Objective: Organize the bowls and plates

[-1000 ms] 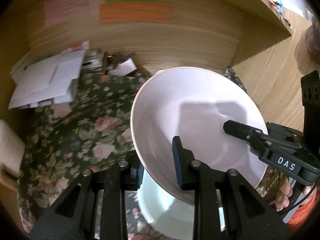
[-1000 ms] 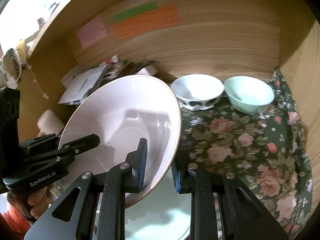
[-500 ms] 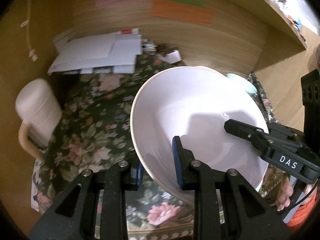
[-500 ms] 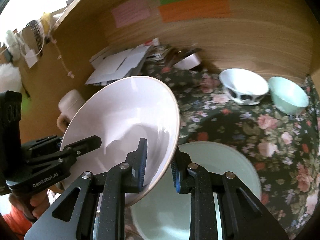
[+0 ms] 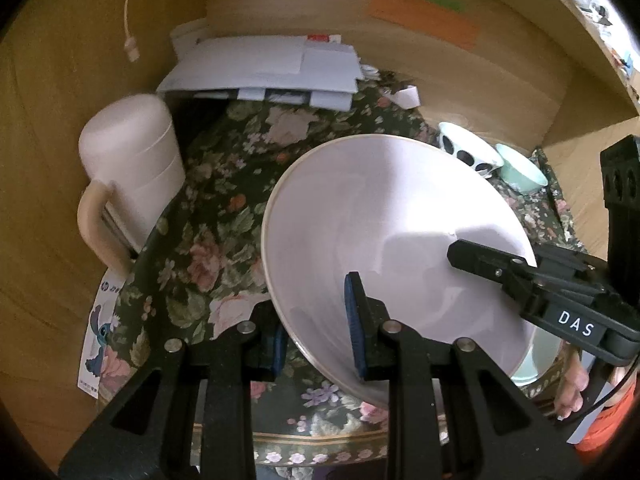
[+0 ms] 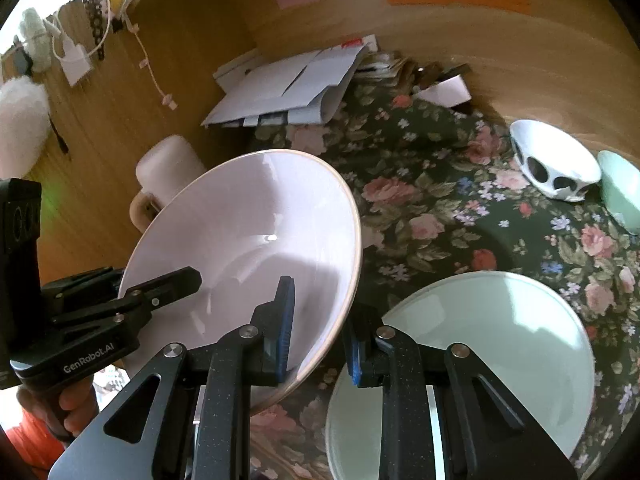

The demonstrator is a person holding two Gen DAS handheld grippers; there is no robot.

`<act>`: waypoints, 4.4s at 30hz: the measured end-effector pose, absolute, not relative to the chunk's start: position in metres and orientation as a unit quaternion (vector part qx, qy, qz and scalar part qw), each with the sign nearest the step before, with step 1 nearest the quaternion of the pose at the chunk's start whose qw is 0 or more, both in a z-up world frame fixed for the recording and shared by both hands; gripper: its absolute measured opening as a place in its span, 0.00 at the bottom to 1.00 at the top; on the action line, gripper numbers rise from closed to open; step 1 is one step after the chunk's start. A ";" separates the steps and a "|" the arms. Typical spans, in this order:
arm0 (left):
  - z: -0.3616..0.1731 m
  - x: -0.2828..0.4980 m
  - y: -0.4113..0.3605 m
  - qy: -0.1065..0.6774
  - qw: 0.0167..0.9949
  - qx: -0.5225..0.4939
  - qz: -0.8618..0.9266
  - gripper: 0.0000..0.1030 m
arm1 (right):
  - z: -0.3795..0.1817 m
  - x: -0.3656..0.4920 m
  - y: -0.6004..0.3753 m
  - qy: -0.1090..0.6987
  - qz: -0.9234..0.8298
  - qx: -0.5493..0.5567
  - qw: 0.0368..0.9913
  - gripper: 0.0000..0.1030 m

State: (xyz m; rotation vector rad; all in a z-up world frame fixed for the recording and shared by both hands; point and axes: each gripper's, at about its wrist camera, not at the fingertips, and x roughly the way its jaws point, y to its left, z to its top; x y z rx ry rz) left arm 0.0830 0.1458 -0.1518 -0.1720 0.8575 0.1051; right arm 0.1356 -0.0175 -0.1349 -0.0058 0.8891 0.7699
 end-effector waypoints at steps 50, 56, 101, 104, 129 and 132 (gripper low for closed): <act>-0.136 0.096 0.152 0.388 0.916 -0.069 0.076 0.59 | -0.123 0.144 -0.024 0.391 0.366 -0.019 0.844 0.47; -0.113 0.114 0.119 0.363 0.930 -0.043 0.049 0.63 | -0.108 0.156 -0.057 0.368 0.338 -0.016 0.866 0.54; -0.164 0.337 0.032 0.423 0.905 -0.018 -0.032 0.69 | -0.185 0.367 -0.182 0.455 0.148 0.094 0.873 0.36; -0.167 0.336 0.029 0.424 0.905 -0.015 -0.037 0.69 | -0.187 0.369 -0.178 0.458 0.146 0.081 0.873 0.36; -0.204 0.345 0.004 0.503 0.863 0.015 -0.051 0.64 | -0.184 0.309 -0.153 0.500 0.233 0.015 0.834 0.22; -0.212 0.347 0.002 0.521 0.852 0.003 -0.052 0.61 | -0.173 0.291 -0.169 0.485 0.234 0.030 0.842 0.36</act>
